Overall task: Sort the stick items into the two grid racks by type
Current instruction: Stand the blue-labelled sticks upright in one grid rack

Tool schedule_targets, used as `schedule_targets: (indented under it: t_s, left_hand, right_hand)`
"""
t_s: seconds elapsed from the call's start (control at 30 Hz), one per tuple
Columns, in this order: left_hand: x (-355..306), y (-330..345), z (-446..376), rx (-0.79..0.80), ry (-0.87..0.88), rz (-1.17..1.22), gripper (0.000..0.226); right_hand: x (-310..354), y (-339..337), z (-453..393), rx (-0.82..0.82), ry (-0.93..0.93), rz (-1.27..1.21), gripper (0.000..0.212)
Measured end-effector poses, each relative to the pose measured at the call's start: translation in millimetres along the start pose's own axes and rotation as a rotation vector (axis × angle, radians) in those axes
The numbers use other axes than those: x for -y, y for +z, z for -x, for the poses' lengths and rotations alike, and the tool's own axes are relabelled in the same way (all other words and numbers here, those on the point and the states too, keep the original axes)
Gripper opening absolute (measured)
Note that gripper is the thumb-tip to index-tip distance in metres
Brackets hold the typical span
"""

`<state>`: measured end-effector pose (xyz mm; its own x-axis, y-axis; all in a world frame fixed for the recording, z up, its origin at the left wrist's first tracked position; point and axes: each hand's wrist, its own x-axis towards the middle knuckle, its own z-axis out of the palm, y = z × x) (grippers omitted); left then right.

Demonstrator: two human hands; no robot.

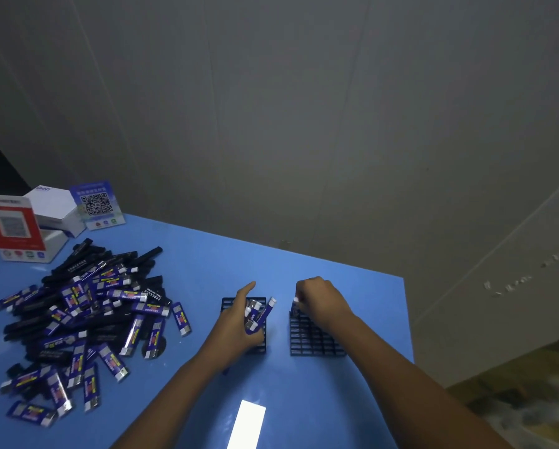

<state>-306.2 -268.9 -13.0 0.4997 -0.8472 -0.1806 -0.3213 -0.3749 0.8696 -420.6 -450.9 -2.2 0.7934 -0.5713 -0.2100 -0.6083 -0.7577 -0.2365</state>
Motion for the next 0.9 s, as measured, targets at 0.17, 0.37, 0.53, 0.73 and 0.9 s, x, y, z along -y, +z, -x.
schedule_targets:
  t_s: [0.17, 0.37, 0.53, 0.73, 0.9]
  left_hand:
    - [0.1, -1.6, -10.8, 0.018, -0.003, -0.005, 0.094]
    - [-4.6, 0.6, -18.8, 0.049, 0.003, 0.001, 0.094]
    - [-13.4, 8.7, -26.5, 0.081, 0.042, -0.006, 0.091]
    - [-21.5, 25.3, -34.5, 0.141, 0.095, -0.042, 0.091]
    - [-25.1, 33.5, -36.1, 0.164, 0.094, -0.056, 0.092]
  right_hand:
    - [2.7, 0.3, -4.6, -0.011, 0.067, -0.015, 0.011]
    - [-8.3, -2.7, -4.7, -0.017, 0.000, -0.107, 0.032]
    - [-17.0, -22.0, 9.8, -0.012, -0.145, -0.386, 0.027]
    - [-17.7, -33.4, 27.5, -0.076, -0.219, -0.473, 0.024]
    - [-28.9, -38.5, 32.6, -0.071, -0.223, -0.396, 0.015]
